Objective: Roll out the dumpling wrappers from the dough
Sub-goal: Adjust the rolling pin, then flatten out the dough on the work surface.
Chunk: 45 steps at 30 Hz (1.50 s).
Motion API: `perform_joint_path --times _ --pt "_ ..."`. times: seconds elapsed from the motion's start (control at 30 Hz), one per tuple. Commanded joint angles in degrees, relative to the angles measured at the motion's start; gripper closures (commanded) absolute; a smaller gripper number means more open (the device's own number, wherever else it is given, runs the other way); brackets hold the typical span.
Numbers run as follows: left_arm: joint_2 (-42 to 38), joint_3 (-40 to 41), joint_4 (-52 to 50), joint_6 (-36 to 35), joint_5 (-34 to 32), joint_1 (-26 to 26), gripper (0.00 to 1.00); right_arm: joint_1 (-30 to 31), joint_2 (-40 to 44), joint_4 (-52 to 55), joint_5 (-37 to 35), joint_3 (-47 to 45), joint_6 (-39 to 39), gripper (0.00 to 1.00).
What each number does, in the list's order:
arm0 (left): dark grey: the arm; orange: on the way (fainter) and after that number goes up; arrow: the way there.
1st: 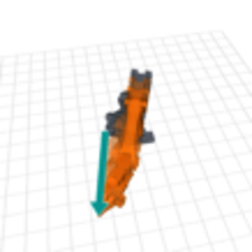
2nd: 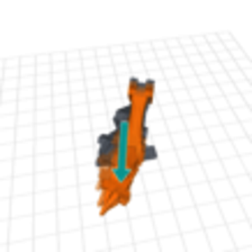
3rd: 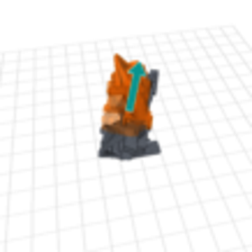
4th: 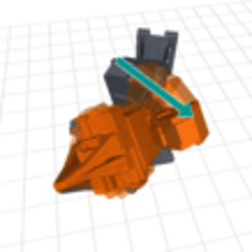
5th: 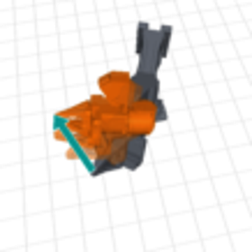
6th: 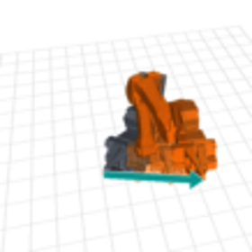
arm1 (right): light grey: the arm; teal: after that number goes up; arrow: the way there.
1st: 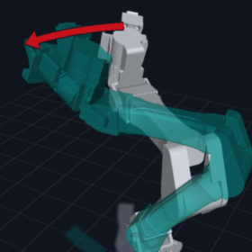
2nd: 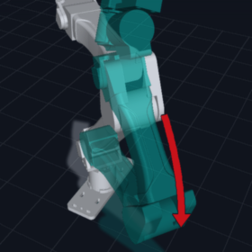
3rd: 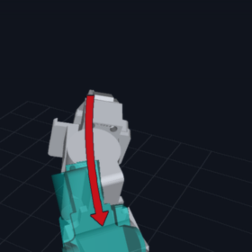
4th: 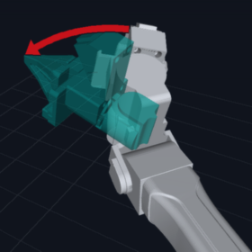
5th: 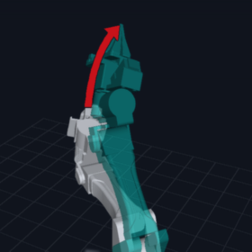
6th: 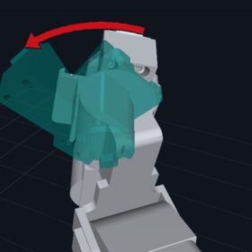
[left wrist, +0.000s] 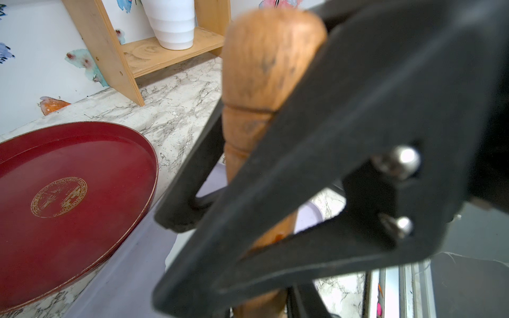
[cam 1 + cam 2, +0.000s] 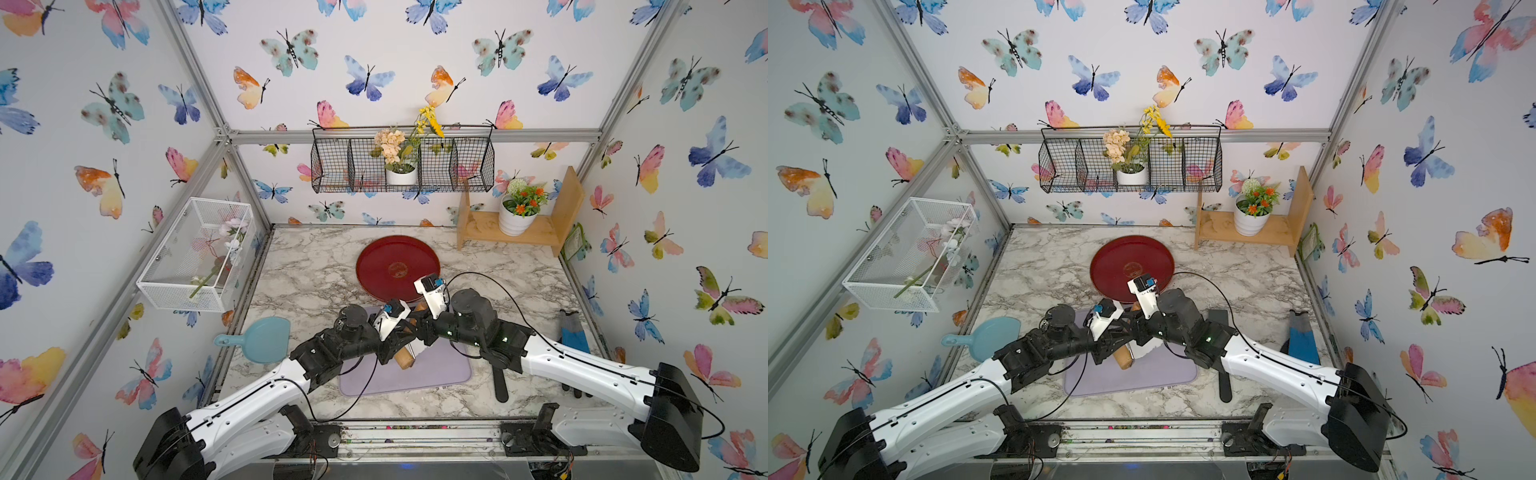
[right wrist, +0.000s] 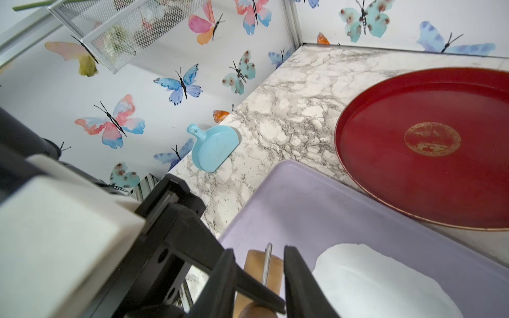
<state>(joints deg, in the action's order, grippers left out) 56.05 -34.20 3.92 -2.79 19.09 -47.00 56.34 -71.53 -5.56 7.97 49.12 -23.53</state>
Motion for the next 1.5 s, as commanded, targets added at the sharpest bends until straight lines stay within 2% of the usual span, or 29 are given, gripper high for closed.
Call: perform_joint_path --times 0.0,0.1,0.13,0.17,0.27,0.43,0.5,0.63,0.73,0.9,1.0,1.23,1.47 --pt "-2.2 -1.4 3.5 0.8 -1.0 -0.2 0.89 0.3 -0.4 0.6 0.1 1.0 0.2 0.99" --pt "-3.5 -0.1 4.8 3.0 -4.6 -0.2 0.38 0.3 0.6 0.5 -2.2 0.6 -0.1 0.99" --pt "-4.1 0.6 5.3 3.9 -5.8 -0.2 0.24 0.3 1.2 0.2 -3.5 0.2 -0.1 0.99" --pt "-4.7 1.3 5.6 4.7 -6.7 -0.2 0.14 0.3 2.0 -0.3 -5.3 -0.2 -0.1 0.99" --pt "-7.0 3.6 5.2 6.9 -8.6 -0.2 0.01 0.3 4.7 -2.4 -12.6 -2.6 0.1 0.99" --pt "-12.5 8.8 4.1 14.7 -15.1 -0.2 0.01 0.3 8.2 -9.5 -21.9 -8.8 3.6 0.99" --pt "-14.1 10.5 3.1 18.7 -19.5 -0.2 0.01 0.3 8.7 -14.0 -22.5 -11.9 7.0 0.99" --pt "-15.5 11.7 -1.1 25.2 -26.0 -0.3 0.01 0.3 8.8 -30.1 -24.0 -21.5 12.3 0.99" --pt "-15.5 11.4 -5.5 31.2 -32.1 -0.1 0.01 0.3 7.6 -36.1 -26.7 -24.7 13.3 0.98" --pt "-14.5 10.7 -12.4 38.6 -37.7 0.0 0.01 0.3 5.2 -35.1 -31.5 -23.0 13.0 0.98" --pt "-14.0 10.9 -14.7 41.1 -38.9 0.5 0.01 -0.2 3.2 -32.7 -31.8 -20.8 13.7 0.98" --pt "-14.0 12.0 -16.7 43.1 -38.1 2.3 0.01 -5.8 -0.7 -28.8 -23.3 -17.8 10.9 0.98" --pt "-14.1 12.6 -16.8 42.8 -38.1 2.6 0.01 -9.3 -3.0 -24.6 -17.8 -16.0 10.2 0.98"
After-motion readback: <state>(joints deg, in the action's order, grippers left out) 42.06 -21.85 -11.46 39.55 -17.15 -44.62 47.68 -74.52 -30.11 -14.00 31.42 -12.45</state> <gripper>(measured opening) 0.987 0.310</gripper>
